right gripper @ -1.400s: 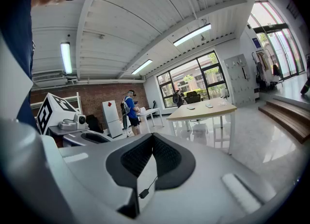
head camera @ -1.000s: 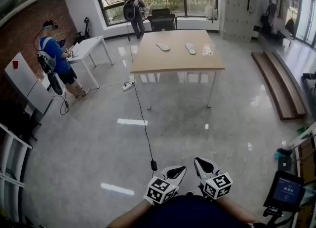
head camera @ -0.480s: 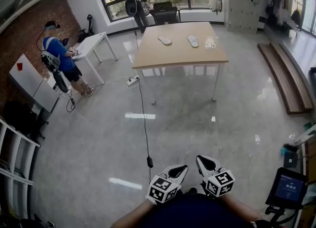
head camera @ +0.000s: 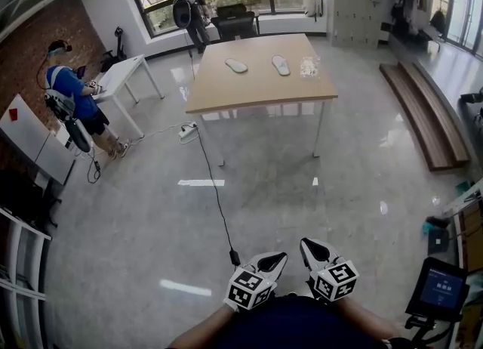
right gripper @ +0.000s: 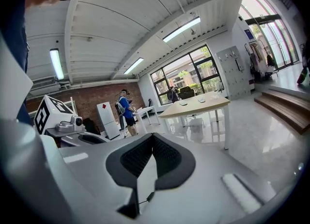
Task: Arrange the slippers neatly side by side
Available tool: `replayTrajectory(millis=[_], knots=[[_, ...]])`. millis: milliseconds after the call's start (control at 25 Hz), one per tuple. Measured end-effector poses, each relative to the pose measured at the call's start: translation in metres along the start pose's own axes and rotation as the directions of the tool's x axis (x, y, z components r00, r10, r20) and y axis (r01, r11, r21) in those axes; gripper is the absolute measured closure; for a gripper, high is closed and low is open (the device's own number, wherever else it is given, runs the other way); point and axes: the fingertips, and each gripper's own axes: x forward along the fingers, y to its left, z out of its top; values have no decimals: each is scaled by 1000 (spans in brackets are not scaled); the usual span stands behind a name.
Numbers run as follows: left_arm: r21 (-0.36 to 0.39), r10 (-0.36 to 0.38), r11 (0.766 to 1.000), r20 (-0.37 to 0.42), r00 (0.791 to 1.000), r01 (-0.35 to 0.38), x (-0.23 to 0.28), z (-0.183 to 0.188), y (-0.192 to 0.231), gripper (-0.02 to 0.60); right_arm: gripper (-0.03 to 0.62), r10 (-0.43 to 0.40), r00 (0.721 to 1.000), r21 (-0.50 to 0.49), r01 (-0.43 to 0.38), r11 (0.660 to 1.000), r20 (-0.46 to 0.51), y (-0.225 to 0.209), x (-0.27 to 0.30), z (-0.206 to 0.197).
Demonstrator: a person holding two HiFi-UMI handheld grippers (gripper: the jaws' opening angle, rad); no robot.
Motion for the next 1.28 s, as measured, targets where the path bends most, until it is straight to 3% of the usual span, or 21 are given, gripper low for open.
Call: replayTrajectory(millis=[480, 960, 1280], knots=[[-17, -37, 999, 18, 999, 37, 9, 43, 103, 578, 583, -34, 999, -22, 33, 999, -34, -1, 105, 26], [-180, -79, 980, 36, 996, 85, 6, 60, 184, 578, 583, -84, 992, -55, 80, 995, -89, 5, 174, 35], [-242, -99, 966, 2, 995, 96, 17, 53, 208, 578, 583, -107, 986, -34, 104, 994, -124, -3, 192, 28]])
